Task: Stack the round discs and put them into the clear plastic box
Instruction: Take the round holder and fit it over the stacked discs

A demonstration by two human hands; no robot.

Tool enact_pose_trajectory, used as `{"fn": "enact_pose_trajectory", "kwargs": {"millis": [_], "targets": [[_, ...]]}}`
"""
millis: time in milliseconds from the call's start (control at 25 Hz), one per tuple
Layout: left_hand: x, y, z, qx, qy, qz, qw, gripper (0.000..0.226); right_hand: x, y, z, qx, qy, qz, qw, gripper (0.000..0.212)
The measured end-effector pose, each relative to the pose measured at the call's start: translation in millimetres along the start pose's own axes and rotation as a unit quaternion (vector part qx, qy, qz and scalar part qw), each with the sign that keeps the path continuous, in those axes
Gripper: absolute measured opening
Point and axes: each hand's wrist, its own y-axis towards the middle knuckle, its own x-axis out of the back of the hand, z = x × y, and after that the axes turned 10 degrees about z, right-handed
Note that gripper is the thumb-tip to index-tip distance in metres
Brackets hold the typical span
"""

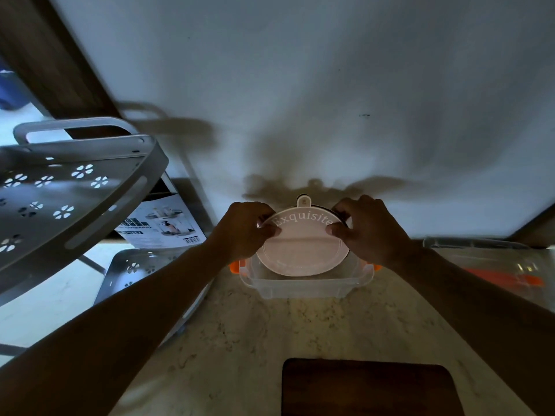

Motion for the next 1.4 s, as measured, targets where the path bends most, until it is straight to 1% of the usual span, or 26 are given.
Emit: {"fn": "enact_pose_trajectory", "kwargs": {"millis": [200, 440, 640, 840, 1080, 1200, 1400], "targets": [[-5, 9, -1, -0.003, 0.025, 0.000, 1.000, 0.013, -6, 5, -2, -0.011, -0.008, 0.009, 1.000, 0.021], [1, 17, 0, -0.010, 0.045, -0.016, 0.999, 0.014, -1, 15, 0, 0.010, -0.036, -0.023, 0.999, 0.017], [3, 19, -1, -0.019, 0.118, -0.022, 0.993, 0.017, -2, 17, 5, 0.017, -0.078, -0.024, 0.996, 0.015], [-2, 21, -5, -0.018, 0.146, -0.018, 0.989, 0.015, -3, 16, 1, 0.029, -0.115, -0.026, 0.993, 0.017], [-4, 24, 0, -0.015, 0.155, -0.029, 0.987, 0.011, -6, 16, 2, 0.015, -0.103, -0.031, 0.994, 0.017], [-4, 24, 0, -0.017, 0.156, -0.028, 0.987, 0.011, -9, 15, 3, 0.013, -0.114, -0.042, 0.992, 0.019], [-3, 18, -2, -0.022, 0.143, -0.028, 0.989, 0.014, -6, 15, 6, 0.006, -0.118, -0.032, 0.992, 0.021]]}}
